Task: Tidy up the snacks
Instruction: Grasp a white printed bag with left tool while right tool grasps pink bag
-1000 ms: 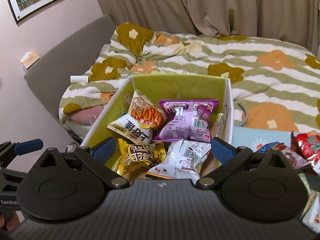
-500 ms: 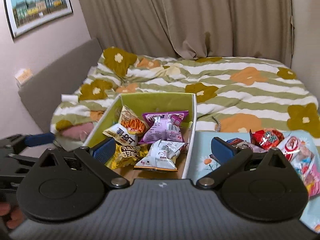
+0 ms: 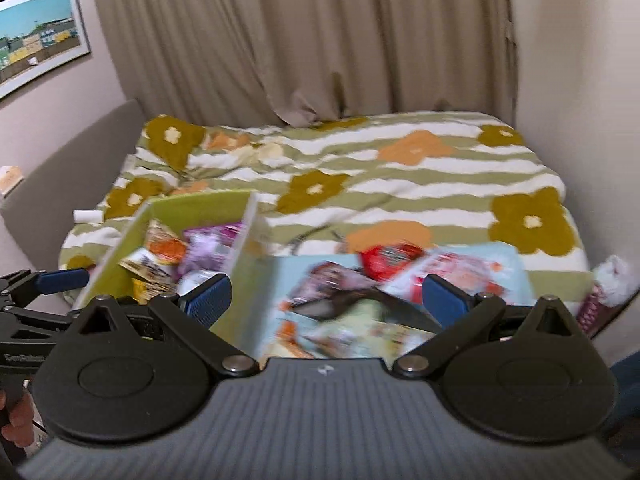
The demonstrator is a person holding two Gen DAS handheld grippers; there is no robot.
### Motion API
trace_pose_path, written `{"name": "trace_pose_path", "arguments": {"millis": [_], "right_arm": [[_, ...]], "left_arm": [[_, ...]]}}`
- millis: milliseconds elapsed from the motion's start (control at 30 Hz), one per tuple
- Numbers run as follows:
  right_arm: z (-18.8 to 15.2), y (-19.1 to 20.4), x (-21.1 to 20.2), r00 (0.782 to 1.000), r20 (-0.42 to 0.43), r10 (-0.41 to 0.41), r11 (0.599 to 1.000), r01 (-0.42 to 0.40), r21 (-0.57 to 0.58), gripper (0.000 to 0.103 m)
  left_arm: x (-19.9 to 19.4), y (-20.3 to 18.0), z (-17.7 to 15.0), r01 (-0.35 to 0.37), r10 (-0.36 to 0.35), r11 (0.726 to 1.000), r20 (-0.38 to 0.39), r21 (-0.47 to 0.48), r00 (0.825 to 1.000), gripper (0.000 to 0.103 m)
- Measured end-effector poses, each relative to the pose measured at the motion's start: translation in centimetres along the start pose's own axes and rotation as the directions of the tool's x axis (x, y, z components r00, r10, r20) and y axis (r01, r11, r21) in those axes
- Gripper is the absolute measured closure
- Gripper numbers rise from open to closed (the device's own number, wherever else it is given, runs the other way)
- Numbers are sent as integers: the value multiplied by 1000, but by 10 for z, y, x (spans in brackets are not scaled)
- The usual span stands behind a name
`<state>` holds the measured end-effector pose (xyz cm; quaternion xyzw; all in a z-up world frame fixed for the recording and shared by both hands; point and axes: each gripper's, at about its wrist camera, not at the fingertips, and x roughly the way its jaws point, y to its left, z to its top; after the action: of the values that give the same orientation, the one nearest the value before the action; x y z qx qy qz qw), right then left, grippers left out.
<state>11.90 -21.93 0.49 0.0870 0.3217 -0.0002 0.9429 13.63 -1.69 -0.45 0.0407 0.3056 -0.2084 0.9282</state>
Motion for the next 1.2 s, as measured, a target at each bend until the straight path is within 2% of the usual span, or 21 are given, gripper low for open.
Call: {"name": "trace_pose_path", "arguments": {"millis": [233,433,600,867,1100,1200], "right_arm": [[-9,-75,-1,998,-45,-50,997,47,-66,0],[-18,-128,21,994,-112,-16,996,6,-91,0],[-28,-158,51,983,-180,28,995,-46,-93,0],[-46,-175,98,968,-247,41,994,-64,-84,0],[-57,-169,122,962,-271,41,990,-75,-117,0],[-59,-167,132,959,-281,29,989,-68,-129,0]], "left_arm": [[35,-77,-7,48,-44,996,-54,76,998,1],[77,-133,-21,64,-46,987,-123,147,991,1],[115,-162,-40,86,-46,975,-195,205,980,1],[172,-180,-72,137,-40,948,-321,286,946,8],[205,-183,-87,154,-30,938,-368,311,929,9],[212,-186,-94,159,-15,926,-391,341,920,14]]}}
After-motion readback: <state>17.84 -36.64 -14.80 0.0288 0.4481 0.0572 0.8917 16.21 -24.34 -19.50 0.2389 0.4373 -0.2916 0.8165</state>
